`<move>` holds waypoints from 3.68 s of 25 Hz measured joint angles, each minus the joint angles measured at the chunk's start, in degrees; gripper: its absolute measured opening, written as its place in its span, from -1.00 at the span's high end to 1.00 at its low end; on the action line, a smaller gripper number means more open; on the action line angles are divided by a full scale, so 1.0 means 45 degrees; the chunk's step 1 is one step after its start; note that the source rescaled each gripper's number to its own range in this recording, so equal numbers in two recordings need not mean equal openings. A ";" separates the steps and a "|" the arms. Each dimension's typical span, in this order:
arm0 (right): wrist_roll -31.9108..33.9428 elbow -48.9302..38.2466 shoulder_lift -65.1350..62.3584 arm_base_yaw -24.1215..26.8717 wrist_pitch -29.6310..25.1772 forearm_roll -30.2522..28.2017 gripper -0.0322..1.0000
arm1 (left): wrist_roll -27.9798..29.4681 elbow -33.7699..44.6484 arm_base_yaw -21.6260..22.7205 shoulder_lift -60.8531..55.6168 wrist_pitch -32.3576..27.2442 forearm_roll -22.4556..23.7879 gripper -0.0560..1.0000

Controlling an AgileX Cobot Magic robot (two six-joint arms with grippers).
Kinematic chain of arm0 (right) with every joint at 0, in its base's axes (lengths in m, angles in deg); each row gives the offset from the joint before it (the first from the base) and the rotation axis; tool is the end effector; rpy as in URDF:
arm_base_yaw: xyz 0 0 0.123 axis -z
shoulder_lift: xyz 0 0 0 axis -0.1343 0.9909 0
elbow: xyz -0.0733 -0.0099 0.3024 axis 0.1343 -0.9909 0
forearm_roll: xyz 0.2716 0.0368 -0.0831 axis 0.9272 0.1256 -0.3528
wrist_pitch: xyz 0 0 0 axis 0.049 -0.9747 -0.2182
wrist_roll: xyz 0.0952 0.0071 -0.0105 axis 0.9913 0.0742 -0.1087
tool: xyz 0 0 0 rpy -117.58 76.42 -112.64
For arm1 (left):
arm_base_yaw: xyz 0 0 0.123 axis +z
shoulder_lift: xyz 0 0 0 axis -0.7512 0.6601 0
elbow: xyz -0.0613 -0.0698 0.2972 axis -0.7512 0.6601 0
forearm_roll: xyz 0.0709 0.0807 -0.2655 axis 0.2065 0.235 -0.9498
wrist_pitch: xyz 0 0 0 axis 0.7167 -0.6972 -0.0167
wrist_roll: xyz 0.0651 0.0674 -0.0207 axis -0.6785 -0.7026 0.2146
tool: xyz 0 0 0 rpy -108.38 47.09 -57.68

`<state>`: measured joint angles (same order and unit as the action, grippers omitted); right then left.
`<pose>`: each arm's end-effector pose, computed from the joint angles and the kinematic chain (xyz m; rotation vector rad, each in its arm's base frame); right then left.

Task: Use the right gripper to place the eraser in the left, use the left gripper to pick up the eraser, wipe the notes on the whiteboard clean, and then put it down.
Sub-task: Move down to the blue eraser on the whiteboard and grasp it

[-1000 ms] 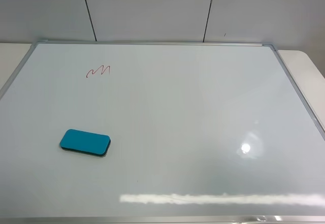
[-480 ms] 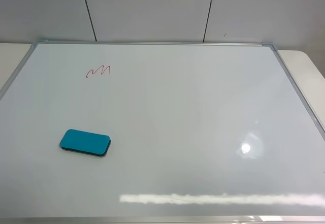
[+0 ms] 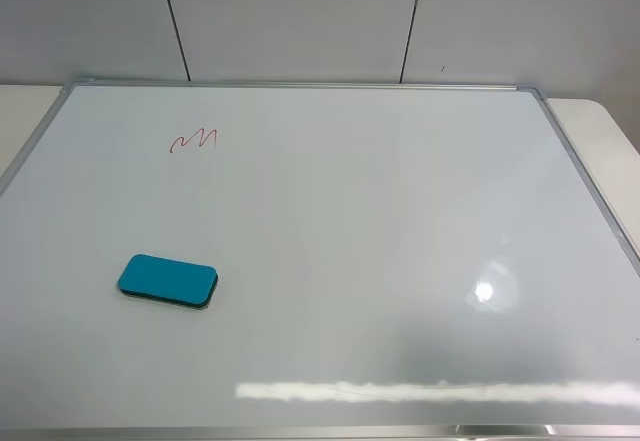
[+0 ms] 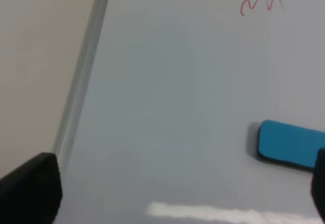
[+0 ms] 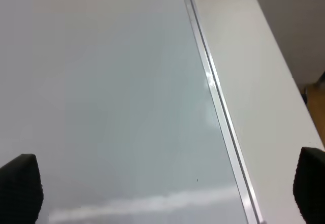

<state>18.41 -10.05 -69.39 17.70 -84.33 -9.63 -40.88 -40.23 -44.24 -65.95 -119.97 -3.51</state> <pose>-0.0143 0.0086 0.3045 0.0539 2.1079 -0.0902 0.0019 -0.0005 0.2940 -0.1052 2.0248 0.0229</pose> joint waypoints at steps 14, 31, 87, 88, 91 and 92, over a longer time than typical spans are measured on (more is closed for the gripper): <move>-0.0039 -0.0665 0.0013 -0.1048 0.1144 -0.0267 -0.98 | 0.0000 0.0000 0.0000 0.0000 0.0000 0.0000 -1.00; 0.0070 -0.0931 0.0013 -0.1495 0.1789 -0.0360 -0.98 | 0.0011 0.0000 0.0000 0.0000 0.0000 0.0000 -1.00; 0.0081 -0.0931 0.0013 -0.1495 0.1802 -0.1397 -0.98 | -0.0005 0.0000 0.0000 0.0000 0.0000 0.0026 -1.00; 0.0081 -0.0931 0.0013 -0.1495 0.1802 -0.1397 -0.98 | -0.0005 0.0000 0.0000 0.0000 0.0000 0.0026 -1.00; 0.0081 -0.0931 0.0013 -0.1495 0.1802 -0.1397 -0.98 | 0.0004 0.0000 0.0000 0.0000 0.0000 0.0026 -1.00; 0.0081 -0.0931 0.0013 -0.1495 0.1802 -0.1397 -0.98 | 0.0004 0.0000 0.0000 0.0000 0.0000 0.0102 -1.00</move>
<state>18.78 -14.24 -69.34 10.97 -76.22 -15.91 -40.86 -40.23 -44.24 -65.95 -119.97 -3.05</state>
